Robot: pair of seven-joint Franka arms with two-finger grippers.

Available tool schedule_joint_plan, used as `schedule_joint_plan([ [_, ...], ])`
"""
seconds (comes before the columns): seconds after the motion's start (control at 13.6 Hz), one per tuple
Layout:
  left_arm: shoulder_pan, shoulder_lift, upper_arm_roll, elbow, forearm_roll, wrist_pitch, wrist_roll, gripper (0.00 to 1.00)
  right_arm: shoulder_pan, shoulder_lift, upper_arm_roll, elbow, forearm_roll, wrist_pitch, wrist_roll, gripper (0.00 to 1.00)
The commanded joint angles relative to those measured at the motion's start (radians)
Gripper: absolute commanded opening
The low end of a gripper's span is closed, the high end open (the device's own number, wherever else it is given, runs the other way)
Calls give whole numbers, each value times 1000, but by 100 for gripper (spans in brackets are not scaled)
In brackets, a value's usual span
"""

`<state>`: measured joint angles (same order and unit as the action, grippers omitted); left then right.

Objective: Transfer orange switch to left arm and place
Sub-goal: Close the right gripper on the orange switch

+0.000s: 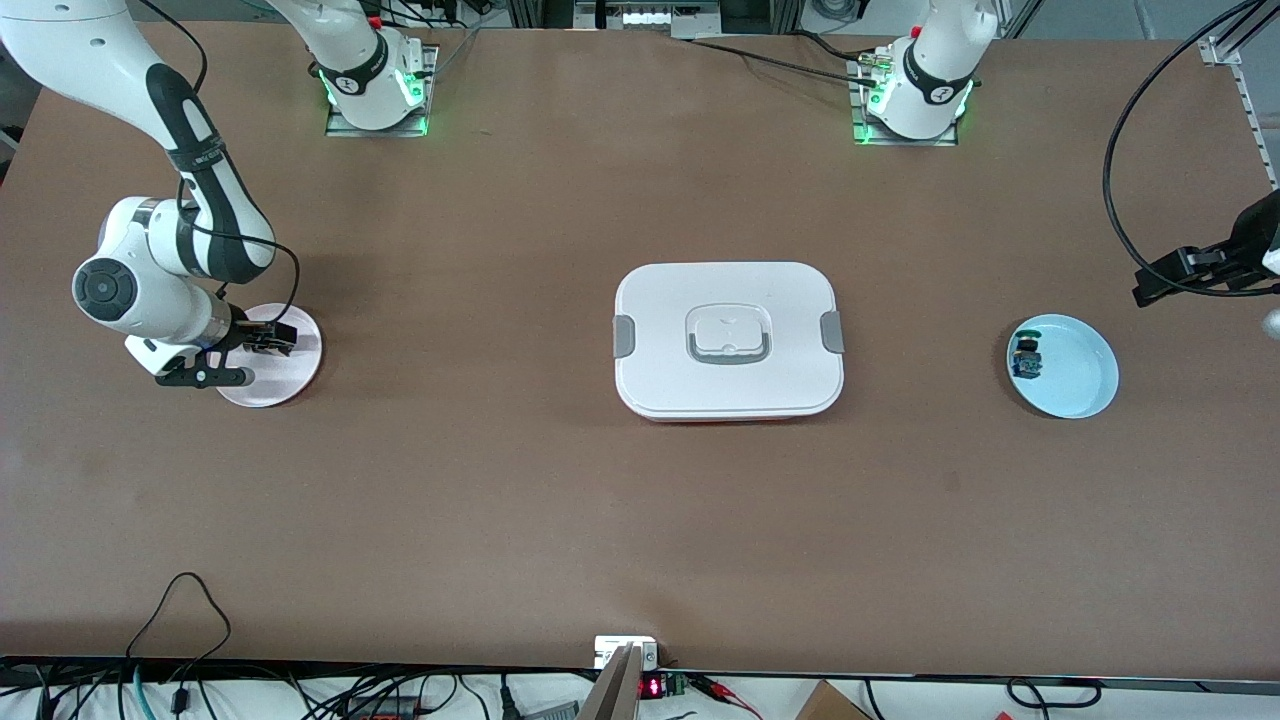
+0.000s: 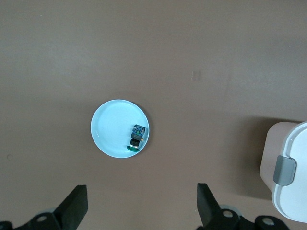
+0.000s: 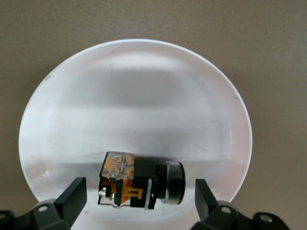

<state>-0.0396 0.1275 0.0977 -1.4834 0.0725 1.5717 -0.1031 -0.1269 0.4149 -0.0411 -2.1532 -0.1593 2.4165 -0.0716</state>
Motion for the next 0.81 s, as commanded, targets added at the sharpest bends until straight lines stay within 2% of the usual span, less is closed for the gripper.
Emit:
schedule_joint_plan([
  [0.0, 4, 17, -4, 32, 15, -10, 22, 100, -10, 4, 10, -16, -14, 20, -8, 100],
  [0.74, 4, 17, -4, 32, 15, -10, 22, 100, -13, 28, 10, -16, -12, 49, -8, 100],
])
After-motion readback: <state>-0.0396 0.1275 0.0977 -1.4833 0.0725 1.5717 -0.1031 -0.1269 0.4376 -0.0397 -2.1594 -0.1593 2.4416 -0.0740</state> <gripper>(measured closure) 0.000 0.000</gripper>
